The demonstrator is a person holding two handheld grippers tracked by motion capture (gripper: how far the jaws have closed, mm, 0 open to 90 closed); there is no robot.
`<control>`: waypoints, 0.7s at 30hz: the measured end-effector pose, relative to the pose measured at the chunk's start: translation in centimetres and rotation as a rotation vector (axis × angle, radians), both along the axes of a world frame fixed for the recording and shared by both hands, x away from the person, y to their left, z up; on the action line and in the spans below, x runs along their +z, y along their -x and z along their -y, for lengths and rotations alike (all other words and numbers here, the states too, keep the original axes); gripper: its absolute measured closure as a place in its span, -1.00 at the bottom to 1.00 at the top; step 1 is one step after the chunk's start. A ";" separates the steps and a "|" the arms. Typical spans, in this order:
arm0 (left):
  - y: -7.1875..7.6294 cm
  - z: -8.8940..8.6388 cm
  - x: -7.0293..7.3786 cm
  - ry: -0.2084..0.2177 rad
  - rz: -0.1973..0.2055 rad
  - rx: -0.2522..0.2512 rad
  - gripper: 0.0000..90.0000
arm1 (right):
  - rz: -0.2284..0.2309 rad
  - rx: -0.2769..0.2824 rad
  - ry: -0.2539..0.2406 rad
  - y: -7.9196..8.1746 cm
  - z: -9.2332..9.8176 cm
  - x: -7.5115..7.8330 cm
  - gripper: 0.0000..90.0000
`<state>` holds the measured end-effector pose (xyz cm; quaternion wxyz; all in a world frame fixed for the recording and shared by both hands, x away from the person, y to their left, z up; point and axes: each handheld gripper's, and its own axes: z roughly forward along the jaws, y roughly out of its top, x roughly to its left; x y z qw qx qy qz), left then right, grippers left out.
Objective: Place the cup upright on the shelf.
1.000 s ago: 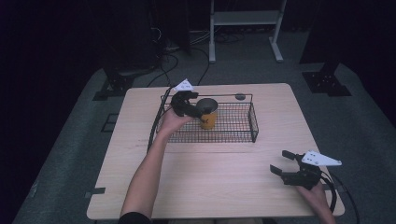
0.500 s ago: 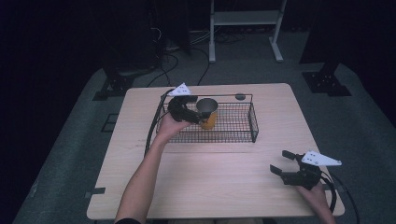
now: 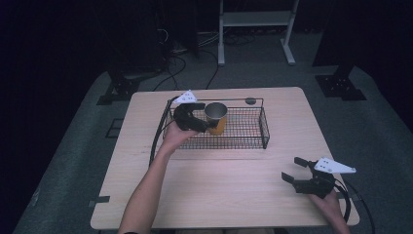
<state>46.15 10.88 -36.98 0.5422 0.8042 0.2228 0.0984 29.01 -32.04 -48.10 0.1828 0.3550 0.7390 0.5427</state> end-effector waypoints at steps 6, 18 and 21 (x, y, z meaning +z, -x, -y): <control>0.7 0.1 0.3 0.009 0.021 -0.010 -0.97 | 0.000 -0.001 0.001 0.0 0.0 0.0 -0.69; 1.2 -0.4 -0.3 0.024 -0.001 -0.024 -0.97 | -0.002 -0.003 0.002 0.0 0.0 0.0 -0.69; 1.5 -0.5 -0.3 0.035 0.009 -0.024 -0.97 | -0.002 -0.003 0.005 0.0 -0.1 0.0 -0.69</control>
